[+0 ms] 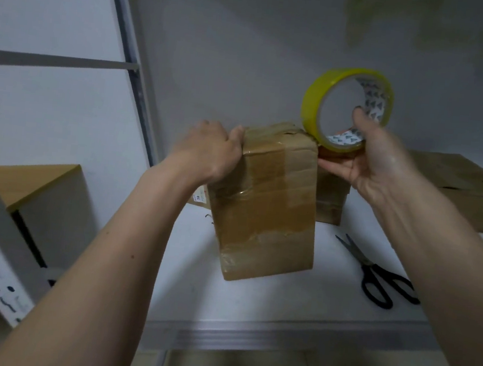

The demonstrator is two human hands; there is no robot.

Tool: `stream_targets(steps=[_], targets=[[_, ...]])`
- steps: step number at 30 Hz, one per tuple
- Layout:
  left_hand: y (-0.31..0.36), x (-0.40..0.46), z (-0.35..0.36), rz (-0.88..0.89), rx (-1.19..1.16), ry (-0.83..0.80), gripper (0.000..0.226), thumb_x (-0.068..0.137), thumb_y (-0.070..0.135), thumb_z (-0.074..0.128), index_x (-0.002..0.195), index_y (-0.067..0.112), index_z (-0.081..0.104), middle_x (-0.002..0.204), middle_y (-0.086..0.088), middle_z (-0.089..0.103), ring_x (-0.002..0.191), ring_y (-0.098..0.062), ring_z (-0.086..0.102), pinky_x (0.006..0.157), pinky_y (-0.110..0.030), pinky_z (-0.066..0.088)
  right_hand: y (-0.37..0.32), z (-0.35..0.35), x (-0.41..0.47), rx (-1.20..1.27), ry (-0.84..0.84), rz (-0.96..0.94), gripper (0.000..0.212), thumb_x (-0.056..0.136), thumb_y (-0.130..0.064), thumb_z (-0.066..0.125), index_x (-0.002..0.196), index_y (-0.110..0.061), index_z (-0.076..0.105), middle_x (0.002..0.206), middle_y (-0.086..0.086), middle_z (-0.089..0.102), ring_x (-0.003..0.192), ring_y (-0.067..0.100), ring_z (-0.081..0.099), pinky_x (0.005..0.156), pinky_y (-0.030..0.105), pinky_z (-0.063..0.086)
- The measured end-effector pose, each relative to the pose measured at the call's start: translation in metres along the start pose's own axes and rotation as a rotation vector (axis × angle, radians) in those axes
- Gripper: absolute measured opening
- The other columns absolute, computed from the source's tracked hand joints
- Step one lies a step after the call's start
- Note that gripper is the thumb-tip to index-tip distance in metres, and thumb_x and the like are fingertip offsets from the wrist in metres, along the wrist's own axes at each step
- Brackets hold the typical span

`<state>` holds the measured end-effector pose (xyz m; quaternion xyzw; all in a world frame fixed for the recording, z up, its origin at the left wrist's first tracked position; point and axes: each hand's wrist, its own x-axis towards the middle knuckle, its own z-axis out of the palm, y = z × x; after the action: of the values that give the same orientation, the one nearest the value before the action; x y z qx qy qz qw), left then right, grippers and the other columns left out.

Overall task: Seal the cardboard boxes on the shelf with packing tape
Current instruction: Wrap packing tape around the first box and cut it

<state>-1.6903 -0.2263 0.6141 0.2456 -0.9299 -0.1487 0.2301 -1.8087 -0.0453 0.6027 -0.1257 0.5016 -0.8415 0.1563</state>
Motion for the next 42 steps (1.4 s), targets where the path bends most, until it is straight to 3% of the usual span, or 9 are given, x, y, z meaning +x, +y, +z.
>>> stream_targets(steps=[3,9,13,18,24,30,33,37,42], targets=[[-0.006,-0.002,-0.001,0.023,0.057,0.008,0.057,0.104,0.049,0.018,0.135,0.012,0.049,0.137,-0.015,0.05,0.123,-0.034,0.047,0.107,-0.048,0.038,0.005,0.012,0.001,-0.003,0.025,0.0,0.036,0.093,-0.041,0.058,0.118,-0.016,0.051,0.108,0.009,0.066,0.084,0.025,0.07,0.058,0.037,0.06],[0.006,-0.005,-0.018,0.046,0.124,-0.102,0.08,0.096,0.07,0.016,0.139,0.01,0.047,0.14,-0.016,0.051,0.125,-0.036,0.049,0.102,-0.044,0.038,0.016,0.031,-0.01,-0.011,0.081,-0.046,0.011,0.094,-0.031,0.06,0.093,-0.022,0.053,0.111,0.005,0.063,0.091,0.02,0.065,0.07,0.039,0.058],[0.011,-0.007,-0.02,0.043,0.032,-0.206,0.098,0.084,0.084,0.015,0.149,0.013,0.034,0.152,-0.01,0.042,0.135,-0.033,0.043,0.108,-0.046,0.034,0.009,0.03,-0.012,-0.019,0.101,-0.023,0.025,0.101,-0.027,0.048,0.124,-0.017,0.045,0.114,0.007,0.056,0.09,0.024,0.061,0.068,0.044,0.057],[0.013,-0.006,-0.014,0.078,0.02,-0.227,0.087,0.088,0.079,0.01,0.159,0.029,0.006,0.164,-0.004,0.021,0.149,-0.029,0.022,0.119,-0.046,0.017,0.001,0.011,-0.013,0.086,0.058,0.125,0.025,0.103,-0.021,0.039,0.126,-0.01,0.043,0.123,0.017,0.057,0.086,0.03,0.064,0.067,0.051,0.055],[0.023,-0.005,-0.011,0.073,0.094,-0.196,0.07,0.1,0.063,0.008,0.159,0.025,0.006,0.163,-0.007,0.022,0.149,-0.03,0.022,0.118,-0.042,0.018,0.009,-0.007,-0.008,0.189,0.066,0.187,0.02,0.102,-0.023,0.043,0.096,-0.004,0.045,0.084,0.015,0.058,0.057,0.029,0.07,0.053,0.05,0.058],[0.023,-0.008,-0.01,0.109,0.154,-0.179,0.066,0.102,0.058,0.01,0.159,0.025,0.006,0.163,-0.007,0.022,0.148,-0.029,0.023,0.117,-0.042,0.019,0.022,-0.013,-0.003,0.148,0.055,0.087,0.024,0.101,-0.026,0.047,0.087,-0.006,0.049,0.09,0.019,0.063,0.057,0.025,0.071,0.043,0.039,0.055],[0.024,-0.008,-0.012,0.115,0.147,-0.207,0.08,0.093,0.074,0.018,0.158,0.029,0.007,0.163,-0.005,0.022,0.148,-0.029,0.023,0.117,-0.045,0.02,0.038,-0.015,-0.001,0.24,0.031,0.105,0.019,0.101,-0.026,0.047,0.104,-0.009,0.053,0.109,0.018,0.065,0.072,0.026,0.07,0.055,0.043,0.06],[0.024,-0.013,-0.02,0.126,0.169,-0.318,0.118,0.06,0.091,0.055,0.156,0.036,0.015,0.161,-0.003,0.025,0.146,-0.028,0.024,0.116,-0.044,0.024,0.056,-0.021,-0.003,0.05,0.006,0.213,0.044,0.097,-0.044,0.05,0.13,-0.014,0.052,0.12,0.016,0.064,0.098,0.032,0.066,0.089,0.05,0.053],[0.02,-0.015,-0.023,0.127,0.192,-0.333,0.117,0.064,0.072,0.073,0.156,0.04,0.009,0.165,-0.004,0.008,0.151,-0.03,0.009,0.119,-0.048,0.017,0.067,-0.014,-0.017,-0.197,-0.146,0.36,0.065,0.083,-0.07,0.044,0.113,-0.016,0.066,0.104,0.014,0.069,0.101,0.032,0.062,0.094,0.048,0.047]])
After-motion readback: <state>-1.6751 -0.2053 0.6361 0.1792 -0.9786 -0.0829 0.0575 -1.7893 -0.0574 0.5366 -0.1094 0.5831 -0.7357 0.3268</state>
